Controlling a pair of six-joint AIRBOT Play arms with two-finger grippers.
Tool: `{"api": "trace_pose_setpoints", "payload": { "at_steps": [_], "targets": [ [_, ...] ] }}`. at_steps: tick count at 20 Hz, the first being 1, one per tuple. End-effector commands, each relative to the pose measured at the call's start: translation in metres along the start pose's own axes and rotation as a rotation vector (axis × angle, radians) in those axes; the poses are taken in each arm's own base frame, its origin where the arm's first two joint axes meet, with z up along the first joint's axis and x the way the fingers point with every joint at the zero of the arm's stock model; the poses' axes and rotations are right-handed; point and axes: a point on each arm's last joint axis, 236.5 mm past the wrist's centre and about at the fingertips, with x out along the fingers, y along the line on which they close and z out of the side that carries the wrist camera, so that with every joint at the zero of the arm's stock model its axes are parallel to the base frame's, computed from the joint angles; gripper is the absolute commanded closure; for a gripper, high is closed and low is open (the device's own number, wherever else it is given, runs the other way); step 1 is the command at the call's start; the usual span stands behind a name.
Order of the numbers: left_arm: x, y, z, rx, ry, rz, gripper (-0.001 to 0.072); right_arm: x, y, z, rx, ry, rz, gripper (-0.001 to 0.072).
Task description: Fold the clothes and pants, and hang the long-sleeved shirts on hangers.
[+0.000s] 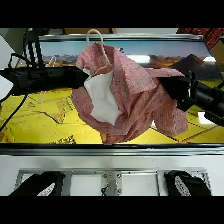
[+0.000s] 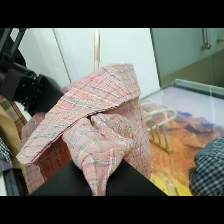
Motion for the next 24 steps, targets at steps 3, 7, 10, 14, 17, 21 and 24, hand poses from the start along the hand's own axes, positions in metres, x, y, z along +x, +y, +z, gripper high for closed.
{"api": "trace_pose_setpoints", "payload": {
  "at_steps": [3,7,10,14,17,21,24],
  "targets": [
    [0.002,-0.022,-0.011,0.058,0.029,-0.005,0.0691,0.003,0.007,0.018,0.041,-0.093,0.063,0.0701],
    [-0.006,-0.022,-0.005,0.058,0.001,-0.004,0.0073,0.002,0.008,0.020,0.042,-0.100,0.064,0.0701],
    [-0.033,-0.015,0.013,0.047,-0.087,0.016,0.0079,0.002,0.006,0.025,0.048,-0.119,0.056,0.0701],
    [-0.079,-0.003,0.029,0.018,-0.198,0.060,0.0087,0.000,0.006,0.036,0.008,-0.168,0.054,0.0701],
    [-0.108,0.007,0.038,0.005,-0.271,0.101,0.0087,-0.004,-0.002,0.053,-0.021,-0.242,0.016,0.0701],
    [-0.132,0.019,0.044,-0.011,-0.330,0.148,0.0327,-0.020,-0.029,0.064,-0.047,-0.273,-0.090,0.0701],
    [-0.130,0.025,0.043,-0.017,-0.319,0.163,0.0691,-0.053,-0.057,0.086,-0.134,-0.315,-0.247,0.0701]
  ]
}}
